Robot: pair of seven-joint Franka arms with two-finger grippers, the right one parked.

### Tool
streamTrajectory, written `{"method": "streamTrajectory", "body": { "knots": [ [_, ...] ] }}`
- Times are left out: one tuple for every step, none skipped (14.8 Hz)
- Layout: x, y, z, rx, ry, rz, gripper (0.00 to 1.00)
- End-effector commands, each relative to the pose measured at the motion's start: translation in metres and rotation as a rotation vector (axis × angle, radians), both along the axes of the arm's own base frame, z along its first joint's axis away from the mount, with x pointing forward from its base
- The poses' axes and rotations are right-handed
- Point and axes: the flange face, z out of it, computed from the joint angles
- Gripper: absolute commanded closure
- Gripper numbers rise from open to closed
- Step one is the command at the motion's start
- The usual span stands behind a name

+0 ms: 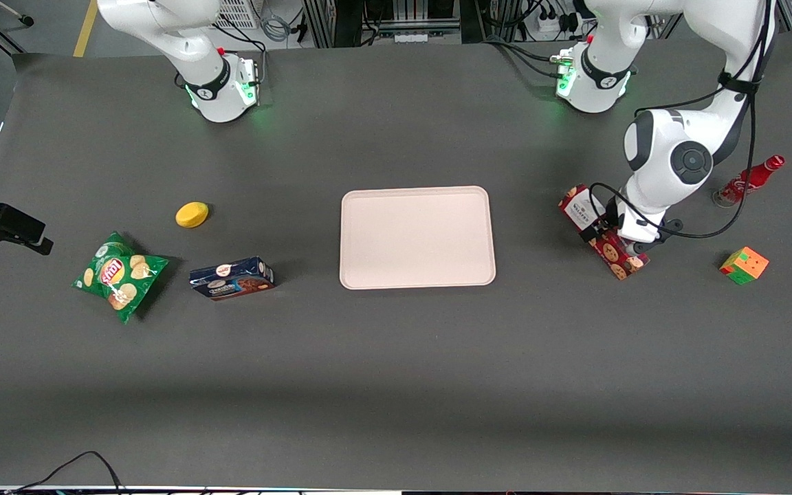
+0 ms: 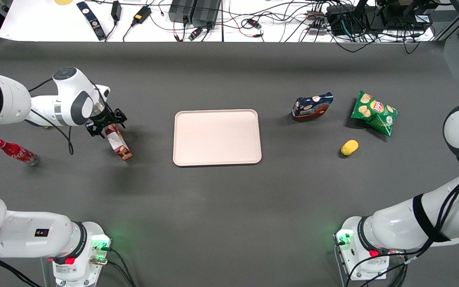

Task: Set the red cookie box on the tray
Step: 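Close the left gripper around the red plaid box's middle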

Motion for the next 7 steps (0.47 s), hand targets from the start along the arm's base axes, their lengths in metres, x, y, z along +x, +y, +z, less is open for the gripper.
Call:
{"method": "streamTrajectory", "body": {
  "knots": [
    [-0.0040,-0.0038,-0.0055,0.001,-0.002,0.009,0.00],
    [-0.0046,-0.0038,-0.0086,0.001,0.003,0.003,0.04],
    [-0.0044,-0.0037,-0.0091,0.001,-0.003,0.003,0.23],
    [-0.0045,-0.0030,-0.0097,0.001,-0.002,0.009,0.40],
    [-0.0047,-0.0016,-0.0111,0.002,0.002,0.015,0.57],
    [-0.0045,-0.0024,-0.0114,0.002,0.003,0.014,0.78],
    [-0.0041,-0.0024,-0.0116,0.002,0.003,0.015,0.91]
  ]
}}
